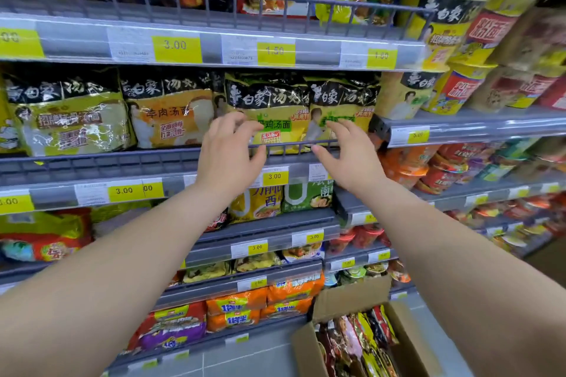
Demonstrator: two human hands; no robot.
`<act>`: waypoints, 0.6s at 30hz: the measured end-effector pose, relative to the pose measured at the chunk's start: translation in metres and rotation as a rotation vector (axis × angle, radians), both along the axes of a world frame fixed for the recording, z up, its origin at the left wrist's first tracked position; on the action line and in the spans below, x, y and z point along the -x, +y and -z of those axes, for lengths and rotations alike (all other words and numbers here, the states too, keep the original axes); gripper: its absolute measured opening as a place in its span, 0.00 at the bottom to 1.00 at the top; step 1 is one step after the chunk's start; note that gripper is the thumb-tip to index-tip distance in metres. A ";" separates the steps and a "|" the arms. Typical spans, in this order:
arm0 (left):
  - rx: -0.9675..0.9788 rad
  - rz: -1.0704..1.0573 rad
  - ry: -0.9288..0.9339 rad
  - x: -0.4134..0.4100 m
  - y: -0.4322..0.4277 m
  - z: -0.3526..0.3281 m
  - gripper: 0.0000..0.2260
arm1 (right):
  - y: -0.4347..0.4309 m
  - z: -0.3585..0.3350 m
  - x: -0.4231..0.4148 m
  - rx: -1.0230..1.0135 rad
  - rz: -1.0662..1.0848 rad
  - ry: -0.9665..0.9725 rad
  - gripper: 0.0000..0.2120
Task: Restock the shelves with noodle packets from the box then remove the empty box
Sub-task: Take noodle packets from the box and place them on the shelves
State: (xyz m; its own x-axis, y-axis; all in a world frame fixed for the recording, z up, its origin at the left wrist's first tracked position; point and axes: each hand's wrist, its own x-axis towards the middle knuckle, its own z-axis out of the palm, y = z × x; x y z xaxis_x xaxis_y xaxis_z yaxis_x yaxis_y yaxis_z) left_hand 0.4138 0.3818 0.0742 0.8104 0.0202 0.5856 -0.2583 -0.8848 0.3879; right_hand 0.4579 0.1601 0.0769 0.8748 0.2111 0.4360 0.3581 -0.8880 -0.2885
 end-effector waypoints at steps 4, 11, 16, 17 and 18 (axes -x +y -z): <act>0.064 0.157 0.034 0.012 -0.031 0.024 0.13 | -0.007 0.025 0.045 -0.008 0.022 0.032 0.22; 0.037 0.408 0.250 0.070 -0.123 0.078 0.13 | -0.091 0.072 0.155 -0.052 0.229 0.182 0.13; -0.023 0.556 0.321 0.117 -0.215 0.097 0.13 | -0.184 0.103 0.234 -0.102 0.404 0.277 0.13; -0.029 0.591 0.334 0.133 -0.244 0.102 0.13 | -0.211 0.111 0.257 -0.098 0.432 0.291 0.11; -0.038 0.609 0.345 0.144 -0.263 0.105 0.13 | -0.230 0.118 0.272 -0.102 0.447 0.309 0.10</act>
